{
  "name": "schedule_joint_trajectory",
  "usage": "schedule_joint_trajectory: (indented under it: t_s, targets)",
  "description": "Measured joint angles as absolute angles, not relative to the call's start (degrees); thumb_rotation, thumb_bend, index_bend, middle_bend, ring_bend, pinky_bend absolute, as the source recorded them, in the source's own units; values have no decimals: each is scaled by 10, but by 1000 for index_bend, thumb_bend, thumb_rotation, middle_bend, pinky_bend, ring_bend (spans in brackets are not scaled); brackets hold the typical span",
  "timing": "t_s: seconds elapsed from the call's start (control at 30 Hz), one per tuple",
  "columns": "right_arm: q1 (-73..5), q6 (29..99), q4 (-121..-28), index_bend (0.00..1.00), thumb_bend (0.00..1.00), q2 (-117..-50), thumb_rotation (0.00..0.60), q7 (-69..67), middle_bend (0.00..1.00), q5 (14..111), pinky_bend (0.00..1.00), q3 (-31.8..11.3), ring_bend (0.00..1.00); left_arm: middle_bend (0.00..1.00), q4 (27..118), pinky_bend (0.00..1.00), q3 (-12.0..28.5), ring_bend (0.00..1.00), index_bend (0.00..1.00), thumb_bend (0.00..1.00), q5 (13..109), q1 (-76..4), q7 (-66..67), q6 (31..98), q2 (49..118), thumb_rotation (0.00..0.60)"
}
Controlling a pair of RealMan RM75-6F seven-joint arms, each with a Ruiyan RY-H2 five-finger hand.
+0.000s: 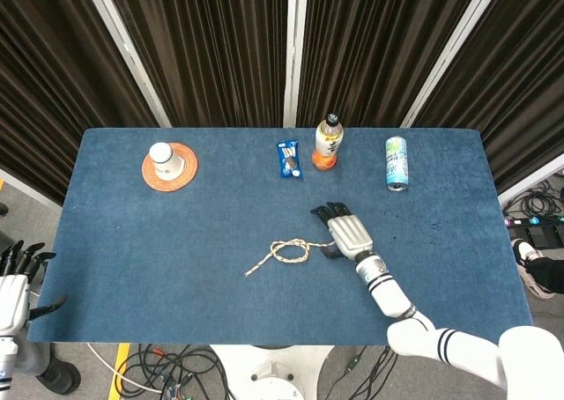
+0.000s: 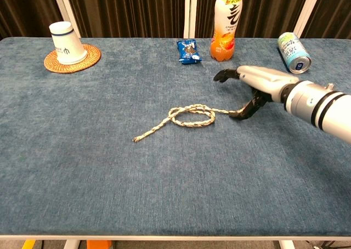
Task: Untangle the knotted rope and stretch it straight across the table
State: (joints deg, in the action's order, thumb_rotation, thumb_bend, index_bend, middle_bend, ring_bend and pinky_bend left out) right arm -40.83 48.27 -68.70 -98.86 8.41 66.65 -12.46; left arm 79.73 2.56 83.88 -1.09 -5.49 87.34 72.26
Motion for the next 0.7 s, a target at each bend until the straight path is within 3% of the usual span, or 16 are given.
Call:
schedule_joint_trajectory:
  t_s: [0.4,0.7]
  targets:
    - [-408,479,-738,441,195,-936,600,41,197,695,58,-119,0,147,802,66,27,17,278,88,839,-12,-51,871,721,600]
    - [-416,468,-698,457,217,-967,600,27,199,704,58,-105,0,147,805,66,27,17,278,88,835,-10,-50,870,718,600]
